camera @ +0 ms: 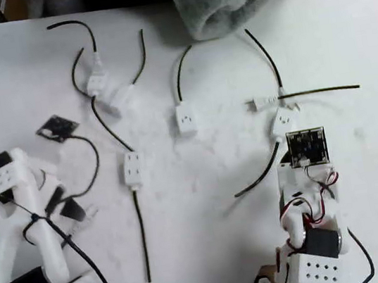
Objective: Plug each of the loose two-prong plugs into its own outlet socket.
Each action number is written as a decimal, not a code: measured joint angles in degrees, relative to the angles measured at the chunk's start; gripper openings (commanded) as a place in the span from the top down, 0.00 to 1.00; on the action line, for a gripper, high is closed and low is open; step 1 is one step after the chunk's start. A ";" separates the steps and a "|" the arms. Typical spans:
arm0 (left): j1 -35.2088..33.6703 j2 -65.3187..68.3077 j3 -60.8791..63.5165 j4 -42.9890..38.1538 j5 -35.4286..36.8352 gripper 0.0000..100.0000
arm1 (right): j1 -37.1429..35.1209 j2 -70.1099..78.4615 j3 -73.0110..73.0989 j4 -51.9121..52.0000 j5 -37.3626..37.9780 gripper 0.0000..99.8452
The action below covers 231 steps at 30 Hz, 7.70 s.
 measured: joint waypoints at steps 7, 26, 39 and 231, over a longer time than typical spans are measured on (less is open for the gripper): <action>-0.62 0.00 8.53 -12.48 -0.35 0.72 | 0.00 0.00 0.00 0.00 0.35 0.98; 0.09 -0.62 10.81 -16.00 -0.44 0.72 | 0.00 0.00 0.26 0.00 0.35 0.98; 3.69 0.00 11.25 -11.78 -2.64 0.72 | -2.11 0.00 0.62 -1.23 2.37 0.98; 8.97 39.21 -31.74 16.35 19.78 0.93 | -3.69 0.00 0.70 -1.41 2.64 0.98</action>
